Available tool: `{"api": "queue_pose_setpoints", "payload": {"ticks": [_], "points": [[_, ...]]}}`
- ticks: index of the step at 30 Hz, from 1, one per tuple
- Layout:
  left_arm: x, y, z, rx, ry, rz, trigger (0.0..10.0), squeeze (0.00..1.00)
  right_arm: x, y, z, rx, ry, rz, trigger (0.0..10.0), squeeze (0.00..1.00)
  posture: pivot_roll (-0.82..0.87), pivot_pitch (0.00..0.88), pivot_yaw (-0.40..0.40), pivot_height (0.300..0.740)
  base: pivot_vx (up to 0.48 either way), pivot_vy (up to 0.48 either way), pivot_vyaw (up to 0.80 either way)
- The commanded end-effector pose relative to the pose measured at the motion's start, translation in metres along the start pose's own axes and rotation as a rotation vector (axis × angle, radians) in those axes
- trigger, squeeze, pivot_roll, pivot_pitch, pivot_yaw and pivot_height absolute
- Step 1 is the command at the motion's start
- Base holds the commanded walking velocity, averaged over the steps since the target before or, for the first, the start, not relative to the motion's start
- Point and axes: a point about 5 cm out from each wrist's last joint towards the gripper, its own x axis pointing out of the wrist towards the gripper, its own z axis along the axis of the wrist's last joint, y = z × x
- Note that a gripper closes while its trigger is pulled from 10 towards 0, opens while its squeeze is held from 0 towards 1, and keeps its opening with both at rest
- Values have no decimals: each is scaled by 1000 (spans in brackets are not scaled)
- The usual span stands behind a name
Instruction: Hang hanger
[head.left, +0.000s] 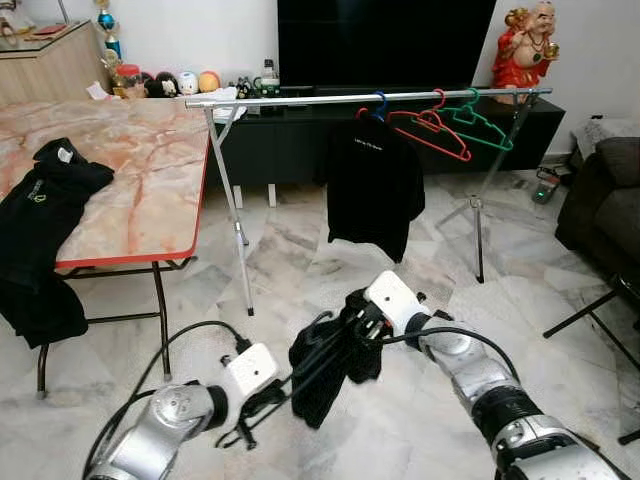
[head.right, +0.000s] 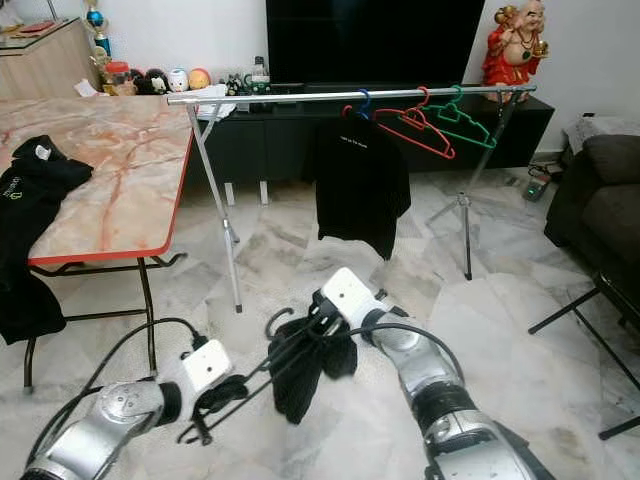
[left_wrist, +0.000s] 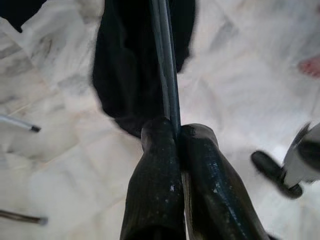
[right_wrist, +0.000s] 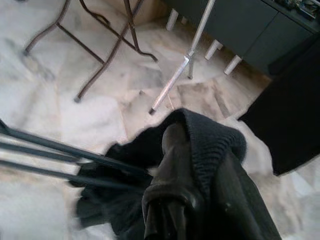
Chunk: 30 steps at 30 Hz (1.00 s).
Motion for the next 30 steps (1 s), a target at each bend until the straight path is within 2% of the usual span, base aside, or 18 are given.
{"api": "queue_pose_setpoints", "payload": {"ticks": [1, 2, 5, 10, 18, 24, 28, 30], "points": [[-1, 4, 0, 105, 45, -11, 10000, 0, 1, -8, 11, -69, -16, -21, 10000, 0, 135, 0, -40, 740, 0, 0, 0], [-2, 5, -1, 135, 51, -18, 10000, 0, 0, -8, 11, -72, -17, -19, 10000, 0, 137, 0, -40, 740, 0, 0, 0], [-3, 6, -1, 149, 46, -24, 10000, 0, 0, -8, 11, -73, -23, -16, 10000, 0, 135, 0, -38, 740, 0, 0, 0], [-8, 18, -3, 233, 54, -12, 10000, 0, -3, -12, 10, -125, -22, -12, 10000, 0, 133, 0, -37, 740, 0, 0, 0], [-13, 26, -6, 297, 52, 0, 10000, 0, -8, -14, 3, -183, -5, 23, 10000, 0, 135, 0, -42, 740, 0, 0, 0], [-15, 33, -2, 360, 28, 7, 10000, 0, -12, -11, 1, -217, -23, 98, 10000, 0, 134, 0, -42, 740, 0, 0, 0], [-16, 38, -3, 417, 60, 7, 10000, 0, -13, -11, 1, -227, -25, 111, 10000, 0, 134, 0, -41, 740, 0, 0, 0], [-16, 39, -4, 418, 63, 12, 10000, 0, -13, -12, 0, -230, -23, 109, 10000, 0, 131, 0, -40, 740, 0, 0, 0]]}}
